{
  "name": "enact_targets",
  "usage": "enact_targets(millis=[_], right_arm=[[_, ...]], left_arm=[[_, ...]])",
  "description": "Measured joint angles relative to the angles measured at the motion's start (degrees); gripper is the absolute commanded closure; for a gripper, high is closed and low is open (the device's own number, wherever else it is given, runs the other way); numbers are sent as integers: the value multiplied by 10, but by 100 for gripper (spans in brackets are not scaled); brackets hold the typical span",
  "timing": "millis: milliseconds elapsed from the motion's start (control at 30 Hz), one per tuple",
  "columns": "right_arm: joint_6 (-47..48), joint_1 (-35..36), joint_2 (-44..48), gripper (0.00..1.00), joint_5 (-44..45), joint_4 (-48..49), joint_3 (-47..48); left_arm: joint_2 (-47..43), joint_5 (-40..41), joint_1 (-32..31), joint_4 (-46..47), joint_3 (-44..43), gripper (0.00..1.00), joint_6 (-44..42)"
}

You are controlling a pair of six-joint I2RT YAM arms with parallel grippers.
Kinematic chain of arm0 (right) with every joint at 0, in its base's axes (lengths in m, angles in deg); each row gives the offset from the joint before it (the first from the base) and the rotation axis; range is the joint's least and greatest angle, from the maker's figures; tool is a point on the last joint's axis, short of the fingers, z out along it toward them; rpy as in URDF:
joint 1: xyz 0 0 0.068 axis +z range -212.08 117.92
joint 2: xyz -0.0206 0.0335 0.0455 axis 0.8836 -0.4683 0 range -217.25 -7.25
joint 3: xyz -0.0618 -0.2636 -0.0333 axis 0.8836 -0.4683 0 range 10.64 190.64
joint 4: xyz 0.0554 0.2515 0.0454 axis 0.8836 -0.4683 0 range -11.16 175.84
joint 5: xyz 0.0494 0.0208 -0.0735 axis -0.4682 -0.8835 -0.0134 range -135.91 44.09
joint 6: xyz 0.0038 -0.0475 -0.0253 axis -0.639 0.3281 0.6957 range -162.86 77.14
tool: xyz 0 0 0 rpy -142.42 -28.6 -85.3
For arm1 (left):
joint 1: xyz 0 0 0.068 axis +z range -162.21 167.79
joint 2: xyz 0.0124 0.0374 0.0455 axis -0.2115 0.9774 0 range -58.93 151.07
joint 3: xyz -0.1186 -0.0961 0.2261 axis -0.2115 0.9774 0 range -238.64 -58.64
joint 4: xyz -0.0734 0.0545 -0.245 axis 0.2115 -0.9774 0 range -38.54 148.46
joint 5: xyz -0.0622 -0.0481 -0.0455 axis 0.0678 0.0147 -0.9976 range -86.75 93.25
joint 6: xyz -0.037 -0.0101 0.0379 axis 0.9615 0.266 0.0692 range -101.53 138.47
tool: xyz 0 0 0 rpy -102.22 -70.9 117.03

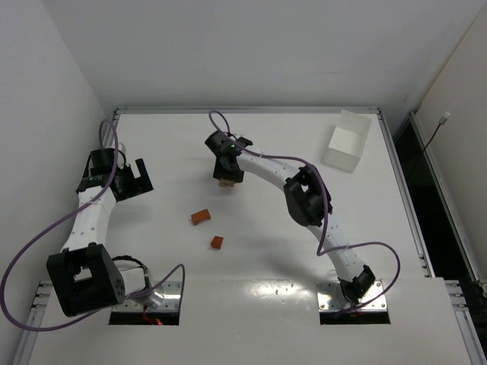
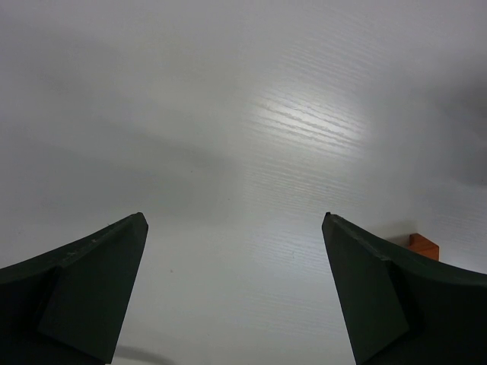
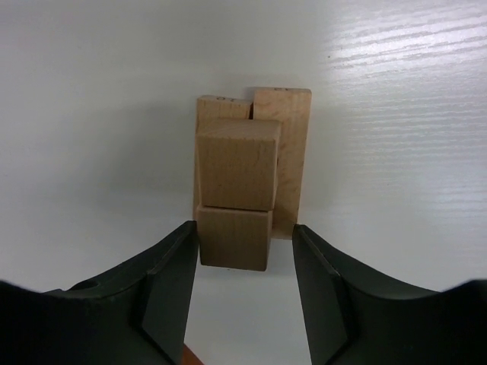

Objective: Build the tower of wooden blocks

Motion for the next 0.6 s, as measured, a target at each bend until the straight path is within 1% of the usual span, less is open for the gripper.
enact_targets(millis=[233, 300, 367, 400, 433, 500, 600], right_arm=[[29, 3, 7, 47, -33, 17, -32], [39, 6, 21, 42, -47, 26, -44], [51, 13, 47, 42, -59, 36, -69], [57, 18, 61, 40, -63, 40, -78], [63, 24, 76, 35, -68, 42, -88], [80, 40, 110, 27, -70, 49, -97], [106, 64, 154, 24, -68, 66, -99]], left_arm=[[0, 0, 0, 3, 0, 0, 0], [0, 0, 0, 3, 0, 0, 0], [0, 0, 0, 3, 0, 0, 0], [0, 0, 0, 4, 1, 0, 0], [0, 0, 0, 5, 2, 0, 0], [0, 0, 0, 4, 5, 0, 0], [-4, 0, 0, 4, 9, 0, 0]])
